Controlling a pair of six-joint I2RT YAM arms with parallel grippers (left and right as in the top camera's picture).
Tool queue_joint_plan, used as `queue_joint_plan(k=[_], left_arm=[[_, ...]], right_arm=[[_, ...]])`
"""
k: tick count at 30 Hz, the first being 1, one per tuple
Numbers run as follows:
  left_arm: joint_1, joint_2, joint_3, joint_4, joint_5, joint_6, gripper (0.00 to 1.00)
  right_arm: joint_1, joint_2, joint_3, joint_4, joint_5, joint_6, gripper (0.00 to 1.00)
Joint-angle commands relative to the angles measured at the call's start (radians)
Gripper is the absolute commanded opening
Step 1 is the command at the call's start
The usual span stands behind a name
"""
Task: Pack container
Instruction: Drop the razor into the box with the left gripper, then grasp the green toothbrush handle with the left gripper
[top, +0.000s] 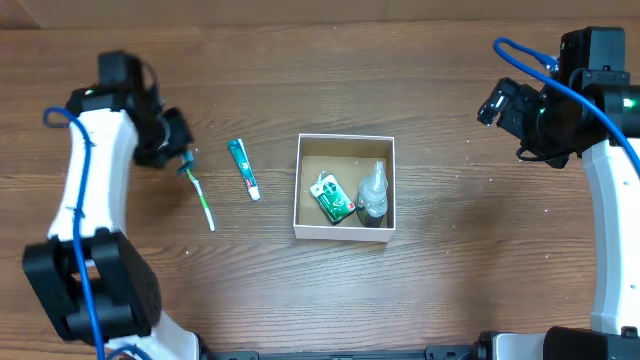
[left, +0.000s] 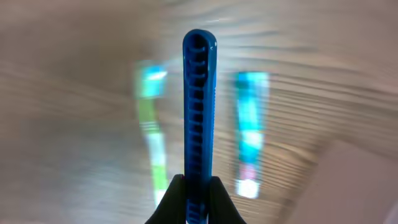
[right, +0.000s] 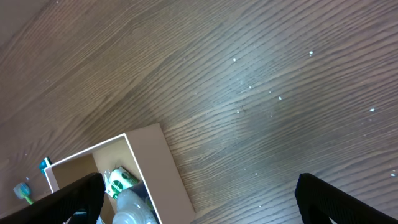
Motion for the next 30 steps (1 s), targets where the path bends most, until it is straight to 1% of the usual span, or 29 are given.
queue_joint_plan(k=[1, 3, 5, 8, 9, 10, 11, 12, 13, 15, 16, 18, 19, 20, 21, 24, 26, 30], left_arm=[[-0.253, -0.108, 0.038, 0.015, 0.052, 0.023, 0.04], [-0.407, -0.100, 0.034, 0.032, -0.015, -0.042, 0.05], [-0.521, -0.075, 0.025, 0.051, -0.087, -0.106, 0.06], [-0.620, -0.026, -0.010, 0.091, -0.110, -0.177, 0.07], [-0.645, -0.001, -0.034, 0.118, -0.110, -0.185, 0.10], [-0.656, 0.018, -0.043, 0.132, -0.110, -0.195, 0.15], [-0.658, 0.037, -0.043, 0.137, -0.109, -0.200, 0.30], [-0.655, 0.039, -0.043, 0.137, -0.106, -0.208, 0.40], [-0.643, 0.030, -0.034, 0.128, -0.099, -0.210, 0.46], [-0.600, 0.002, 0.012, 0.078, -0.102, -0.210, 0.51], [-0.568, -0.020, 0.039, 0.045, -0.112, -0.209, 0.57], [-0.479, -0.074, 0.064, -0.007, -0.146, -0.196, 0.69], [-0.437, -0.093, 0.064, -0.023, -0.166, -0.191, 0.72], [-0.366, -0.103, 0.064, -0.053, -0.206, -0.191, 0.77], [-0.303, -0.100, 0.054, -0.071, -0.228, -0.189, 0.80], [-0.179, -0.072, -0.021, -0.062, -0.228, -0.180, 0.82], [-0.112, -0.032, -0.092, -0.033, -0.209, -0.180, 0.80], [-0.052, 0.045, -0.204, 0.035, -0.195, -0.180, 0.76]], right_arm=[[-0.002, -0.005, 0.005, 0.003, 0.001, 0.005, 1.00], [-0.002, -0.005, 0.005, 0.003, 0.001, 0.005, 1.00], [-0.002, -0.005, 0.005, 0.003, 0.001, 0.005, 1.00], [-0.002, -0.005, 0.005, 0.003, 0.001, 0.005, 1.00], [-0.002, -0.005, 0.005, 0.003, 0.001, 0.005, 1.00], [-0.002, -0.005, 0.005, 0.003, 0.001, 0.005, 1.00], [-0.002, -0.005, 0.005, 0.003, 0.001, 0.005, 1.00], [-0.002, -0.005, 0.005, 0.003, 0.001, 0.005, 1.00], [-0.002, -0.005, 0.005, 0.003, 0.001, 0.005, 1.00], [-0.002, -0.005, 0.005, 0.003, 0.001, 0.005, 1.00], [-0.002, -0.005, 0.005, 0.003, 0.001, 0.005, 1.00], [-0.002, -0.005, 0.005, 0.003, 0.001, 0.005, 1.00], [-0.002, -0.005, 0.005, 0.003, 0.001, 0.005, 1.00], [-0.002, -0.005, 0.005, 0.003, 0.001, 0.005, 1.00], [-0.002, -0.005, 0.005, 0.003, 0.001, 0.005, 1.00], [-0.002, -0.005, 0.005, 0.003, 0.001, 0.005, 1.00], [-0.002, -0.005, 0.005, 0.003, 0.001, 0.005, 1.00], [-0.002, -0.005, 0.005, 0.003, 0.001, 0.005, 1.00]])
